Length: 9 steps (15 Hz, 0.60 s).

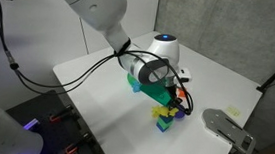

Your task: Move the yellow toy from the bowl to the stack of blocks

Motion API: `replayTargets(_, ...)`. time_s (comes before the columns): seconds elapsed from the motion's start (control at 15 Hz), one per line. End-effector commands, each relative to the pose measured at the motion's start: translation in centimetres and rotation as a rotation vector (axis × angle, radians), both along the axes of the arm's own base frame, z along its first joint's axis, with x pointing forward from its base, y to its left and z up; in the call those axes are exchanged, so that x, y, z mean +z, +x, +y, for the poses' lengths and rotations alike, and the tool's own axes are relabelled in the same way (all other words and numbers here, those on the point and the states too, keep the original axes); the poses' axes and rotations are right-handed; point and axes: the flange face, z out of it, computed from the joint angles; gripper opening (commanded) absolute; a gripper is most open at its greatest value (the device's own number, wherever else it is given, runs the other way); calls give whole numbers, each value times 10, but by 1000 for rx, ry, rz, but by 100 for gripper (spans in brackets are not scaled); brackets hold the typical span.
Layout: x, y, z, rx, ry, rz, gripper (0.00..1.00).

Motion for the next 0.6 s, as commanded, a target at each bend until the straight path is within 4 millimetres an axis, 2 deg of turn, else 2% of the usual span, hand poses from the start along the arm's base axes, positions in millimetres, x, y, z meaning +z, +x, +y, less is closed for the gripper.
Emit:
replayTargets(0.0,-2,-3,-4,2,7,-27,9)
replayTargets(0.27,-8,-6,-6,4,5,-33,10)
replayTargets(0.33,-8,-6,-7,6,6,-34,52)
replayTargets(0.4,-7,-7,-7,6,9,-35,53)
replayTargets(0.53,-5,-7,-6,7,16,-37,66)
